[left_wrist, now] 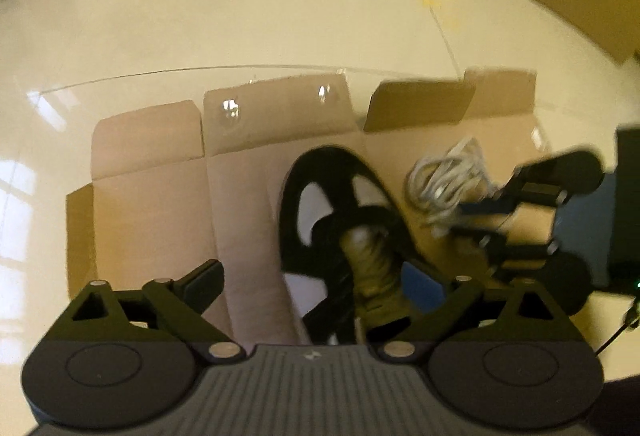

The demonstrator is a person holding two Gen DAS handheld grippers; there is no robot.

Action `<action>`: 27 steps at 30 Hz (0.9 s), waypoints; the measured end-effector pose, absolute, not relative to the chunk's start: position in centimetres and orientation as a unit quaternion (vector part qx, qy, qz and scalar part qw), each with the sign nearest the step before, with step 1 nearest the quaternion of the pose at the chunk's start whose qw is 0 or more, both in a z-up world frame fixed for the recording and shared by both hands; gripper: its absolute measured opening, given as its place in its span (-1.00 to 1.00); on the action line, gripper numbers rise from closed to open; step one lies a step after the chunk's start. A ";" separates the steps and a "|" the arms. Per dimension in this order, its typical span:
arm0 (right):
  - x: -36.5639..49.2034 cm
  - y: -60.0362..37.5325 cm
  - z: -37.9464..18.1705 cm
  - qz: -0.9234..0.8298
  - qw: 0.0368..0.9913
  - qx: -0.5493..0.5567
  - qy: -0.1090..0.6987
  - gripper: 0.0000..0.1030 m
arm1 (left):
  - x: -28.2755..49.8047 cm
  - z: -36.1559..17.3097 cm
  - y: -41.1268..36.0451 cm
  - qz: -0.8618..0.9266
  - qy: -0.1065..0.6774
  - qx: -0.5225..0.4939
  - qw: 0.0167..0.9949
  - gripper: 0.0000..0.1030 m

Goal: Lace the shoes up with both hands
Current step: 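Lift the shoelace with the right gripper while the left gripper approaches the sneaker, then grasp the sneaker tongue with the left gripper to hold the shoe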

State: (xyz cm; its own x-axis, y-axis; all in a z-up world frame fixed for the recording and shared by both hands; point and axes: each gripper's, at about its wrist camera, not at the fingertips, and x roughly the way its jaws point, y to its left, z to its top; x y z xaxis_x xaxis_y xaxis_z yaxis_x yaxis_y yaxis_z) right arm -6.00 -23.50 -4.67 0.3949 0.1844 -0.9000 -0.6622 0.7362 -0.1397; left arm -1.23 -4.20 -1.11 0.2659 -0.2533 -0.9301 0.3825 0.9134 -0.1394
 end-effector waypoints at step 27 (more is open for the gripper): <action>-8.0 -25.0 -3.7 0.338 0.789 -0.226 0.459 -0.68 | -0.1 -3.6 -5.2 -0.238 0.627 -0.100 0.735 0.04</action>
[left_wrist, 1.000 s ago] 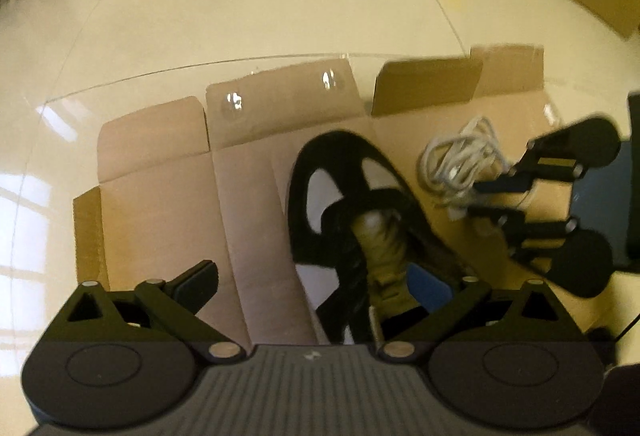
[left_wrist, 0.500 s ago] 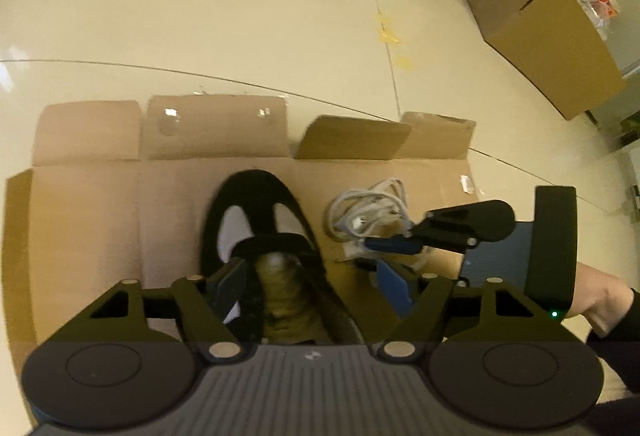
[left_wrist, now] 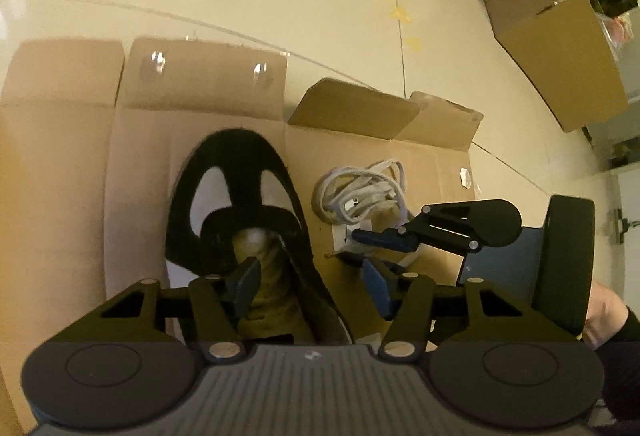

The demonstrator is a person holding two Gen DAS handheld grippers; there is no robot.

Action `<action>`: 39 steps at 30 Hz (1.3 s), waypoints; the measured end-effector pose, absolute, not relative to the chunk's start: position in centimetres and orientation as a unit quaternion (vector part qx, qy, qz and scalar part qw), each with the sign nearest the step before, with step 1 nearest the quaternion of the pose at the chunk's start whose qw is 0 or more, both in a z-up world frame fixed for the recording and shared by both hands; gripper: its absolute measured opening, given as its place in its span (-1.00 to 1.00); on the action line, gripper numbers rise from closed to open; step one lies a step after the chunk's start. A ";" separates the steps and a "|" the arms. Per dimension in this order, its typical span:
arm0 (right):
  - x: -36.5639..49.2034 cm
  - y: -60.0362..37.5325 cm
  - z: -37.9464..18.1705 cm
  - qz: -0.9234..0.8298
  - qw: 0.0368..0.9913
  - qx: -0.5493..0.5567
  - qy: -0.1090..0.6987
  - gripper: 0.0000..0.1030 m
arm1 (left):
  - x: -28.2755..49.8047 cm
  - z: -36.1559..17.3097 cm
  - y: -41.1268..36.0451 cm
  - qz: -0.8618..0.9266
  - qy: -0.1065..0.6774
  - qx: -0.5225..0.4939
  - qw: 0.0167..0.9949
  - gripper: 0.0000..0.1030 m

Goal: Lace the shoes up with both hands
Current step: 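Grasp the sneaker tongue with the left gripper to hold the shoe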

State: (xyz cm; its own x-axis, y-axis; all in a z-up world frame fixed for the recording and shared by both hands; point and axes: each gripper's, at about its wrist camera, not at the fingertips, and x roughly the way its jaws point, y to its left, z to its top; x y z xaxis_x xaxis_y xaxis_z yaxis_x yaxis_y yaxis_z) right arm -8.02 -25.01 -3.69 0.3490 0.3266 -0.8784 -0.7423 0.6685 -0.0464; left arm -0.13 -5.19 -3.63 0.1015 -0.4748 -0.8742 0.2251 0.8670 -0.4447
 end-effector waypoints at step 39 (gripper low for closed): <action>-10.6 -19.0 1.3 0.468 0.633 -0.573 0.229 -0.93 | 0.2 -5.5 -3.5 -0.262 0.615 -0.186 0.720 -0.53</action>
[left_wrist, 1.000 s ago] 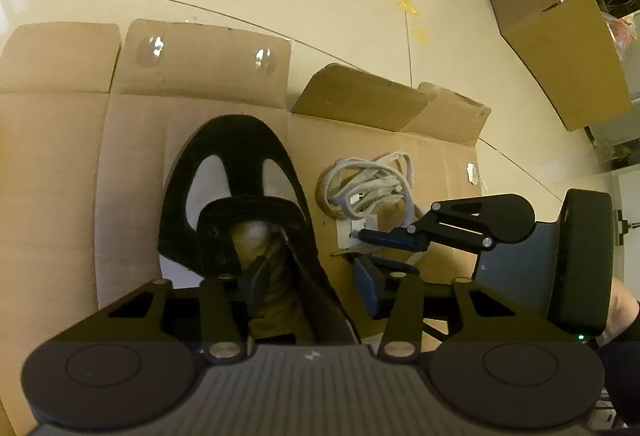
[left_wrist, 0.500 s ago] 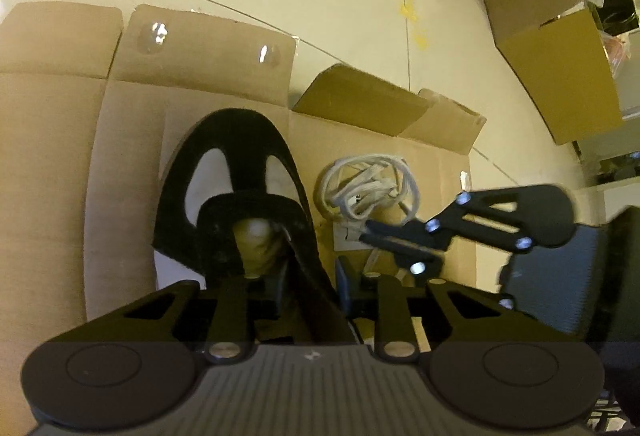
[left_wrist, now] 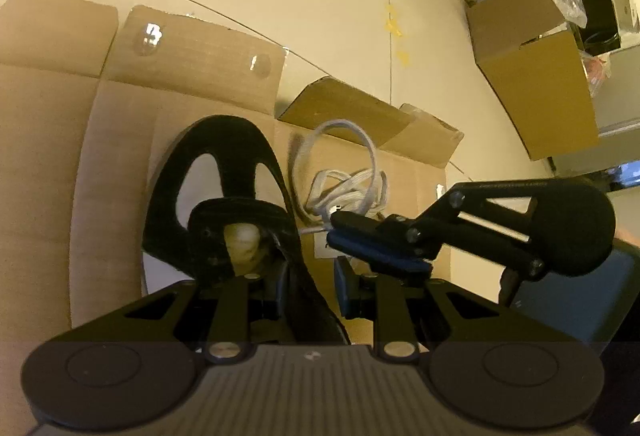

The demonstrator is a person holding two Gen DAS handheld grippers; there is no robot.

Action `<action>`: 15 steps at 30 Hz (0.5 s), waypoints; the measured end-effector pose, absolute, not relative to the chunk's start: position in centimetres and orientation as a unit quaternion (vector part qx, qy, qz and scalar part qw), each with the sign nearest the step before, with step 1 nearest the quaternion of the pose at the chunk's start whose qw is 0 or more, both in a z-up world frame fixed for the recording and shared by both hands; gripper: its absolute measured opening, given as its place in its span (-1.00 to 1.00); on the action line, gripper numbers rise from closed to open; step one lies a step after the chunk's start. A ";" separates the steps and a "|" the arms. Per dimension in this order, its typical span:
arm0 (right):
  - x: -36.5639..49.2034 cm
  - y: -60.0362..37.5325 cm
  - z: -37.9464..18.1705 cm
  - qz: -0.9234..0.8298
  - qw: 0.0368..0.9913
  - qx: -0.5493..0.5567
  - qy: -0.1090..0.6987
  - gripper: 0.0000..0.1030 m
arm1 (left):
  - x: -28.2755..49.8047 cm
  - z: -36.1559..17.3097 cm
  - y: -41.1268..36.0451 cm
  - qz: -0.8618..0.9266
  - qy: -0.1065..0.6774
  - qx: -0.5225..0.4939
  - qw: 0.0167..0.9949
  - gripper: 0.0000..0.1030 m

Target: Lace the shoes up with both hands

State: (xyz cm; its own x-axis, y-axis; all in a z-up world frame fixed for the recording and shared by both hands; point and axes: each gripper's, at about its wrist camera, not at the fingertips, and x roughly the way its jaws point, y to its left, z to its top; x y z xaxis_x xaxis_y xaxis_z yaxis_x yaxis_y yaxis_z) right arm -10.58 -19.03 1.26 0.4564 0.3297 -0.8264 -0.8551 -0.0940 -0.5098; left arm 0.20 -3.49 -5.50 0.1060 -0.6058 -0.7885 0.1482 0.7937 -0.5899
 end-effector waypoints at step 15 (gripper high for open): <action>-12.1 -18.9 0.0 0.474 0.528 -0.691 0.138 -0.94 | 0.2 -5.4 -3.2 -0.263 0.617 -0.192 0.716 -0.53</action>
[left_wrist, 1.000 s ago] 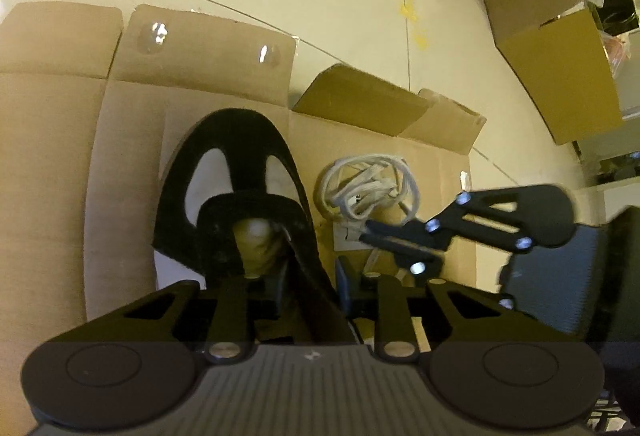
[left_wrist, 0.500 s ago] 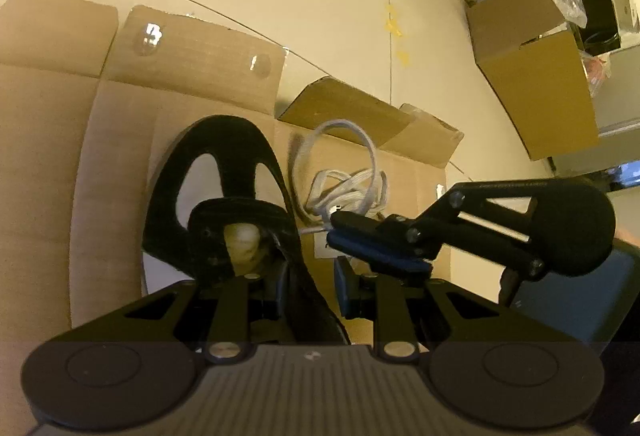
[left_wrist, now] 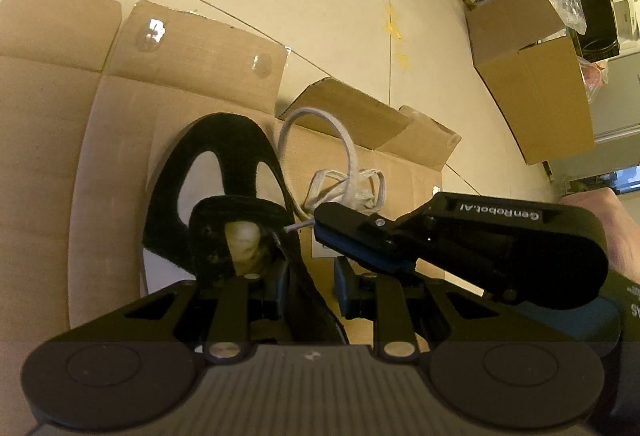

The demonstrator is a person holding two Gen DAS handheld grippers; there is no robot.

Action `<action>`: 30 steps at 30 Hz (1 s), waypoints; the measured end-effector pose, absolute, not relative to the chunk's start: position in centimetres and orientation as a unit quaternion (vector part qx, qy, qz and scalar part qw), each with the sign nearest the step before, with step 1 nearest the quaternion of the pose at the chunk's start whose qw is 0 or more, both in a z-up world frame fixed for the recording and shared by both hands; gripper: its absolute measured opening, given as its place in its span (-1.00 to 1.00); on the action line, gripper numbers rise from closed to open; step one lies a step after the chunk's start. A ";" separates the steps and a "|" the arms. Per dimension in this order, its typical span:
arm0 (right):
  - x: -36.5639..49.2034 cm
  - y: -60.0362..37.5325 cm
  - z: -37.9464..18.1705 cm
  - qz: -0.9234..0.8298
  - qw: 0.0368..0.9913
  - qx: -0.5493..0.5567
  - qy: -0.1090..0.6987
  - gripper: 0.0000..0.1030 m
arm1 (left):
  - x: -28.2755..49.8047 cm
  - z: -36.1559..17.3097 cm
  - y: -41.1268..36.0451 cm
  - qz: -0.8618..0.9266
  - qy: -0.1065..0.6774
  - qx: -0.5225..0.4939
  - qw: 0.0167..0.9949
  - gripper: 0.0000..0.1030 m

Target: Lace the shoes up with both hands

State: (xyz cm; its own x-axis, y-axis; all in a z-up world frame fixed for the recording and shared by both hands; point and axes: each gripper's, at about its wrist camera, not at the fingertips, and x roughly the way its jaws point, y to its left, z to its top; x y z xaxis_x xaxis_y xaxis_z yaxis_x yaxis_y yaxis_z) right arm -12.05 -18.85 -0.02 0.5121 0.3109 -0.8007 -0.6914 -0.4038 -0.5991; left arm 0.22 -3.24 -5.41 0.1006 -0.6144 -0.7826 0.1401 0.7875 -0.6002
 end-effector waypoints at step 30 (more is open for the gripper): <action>-9.9 -18.7 1.8 0.497 0.555 -0.653 0.138 -0.94 | 0.2 -5.5 -2.2 -0.266 0.620 -0.222 0.704 -0.54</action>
